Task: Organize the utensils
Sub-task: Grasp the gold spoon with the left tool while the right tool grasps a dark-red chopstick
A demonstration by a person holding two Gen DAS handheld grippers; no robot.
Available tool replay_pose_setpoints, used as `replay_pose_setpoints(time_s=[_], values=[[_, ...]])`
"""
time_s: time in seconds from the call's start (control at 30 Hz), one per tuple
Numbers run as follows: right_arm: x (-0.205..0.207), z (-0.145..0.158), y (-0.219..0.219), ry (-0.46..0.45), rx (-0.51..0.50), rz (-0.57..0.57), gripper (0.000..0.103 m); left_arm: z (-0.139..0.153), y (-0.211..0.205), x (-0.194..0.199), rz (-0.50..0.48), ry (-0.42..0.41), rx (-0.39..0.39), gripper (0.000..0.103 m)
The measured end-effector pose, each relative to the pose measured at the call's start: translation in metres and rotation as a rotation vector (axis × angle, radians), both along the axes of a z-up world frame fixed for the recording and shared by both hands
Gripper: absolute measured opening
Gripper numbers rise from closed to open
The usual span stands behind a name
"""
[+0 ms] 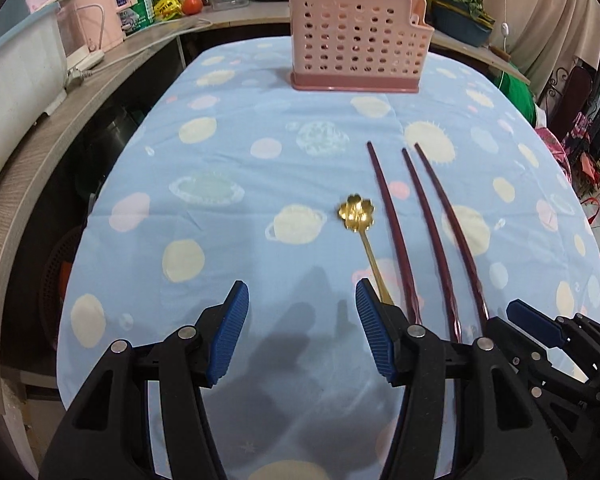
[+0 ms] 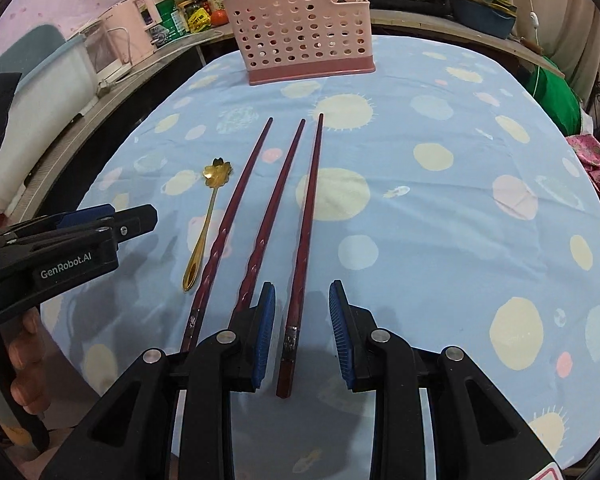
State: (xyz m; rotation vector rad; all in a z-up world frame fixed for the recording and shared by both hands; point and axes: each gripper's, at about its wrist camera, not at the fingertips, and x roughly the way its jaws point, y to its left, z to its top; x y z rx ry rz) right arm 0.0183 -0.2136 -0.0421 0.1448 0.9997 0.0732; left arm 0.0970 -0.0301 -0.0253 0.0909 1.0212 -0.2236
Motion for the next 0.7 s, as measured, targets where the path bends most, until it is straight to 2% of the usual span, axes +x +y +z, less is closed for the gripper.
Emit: replay_pose_setpoints(time_s=[0.4,0.7], values=[[-0.004,-0.007,0.005,0.009,-0.045,0.014,0.022,-0.015,-0.006,-0.007,-0.029,0.057,-0.013,0.053],[-0.004,-0.009,-0.001,0.009,-0.054,-0.014,0.007,-0.020,-0.014,-0.010,-0.066,0.078,-0.023,0.053]])
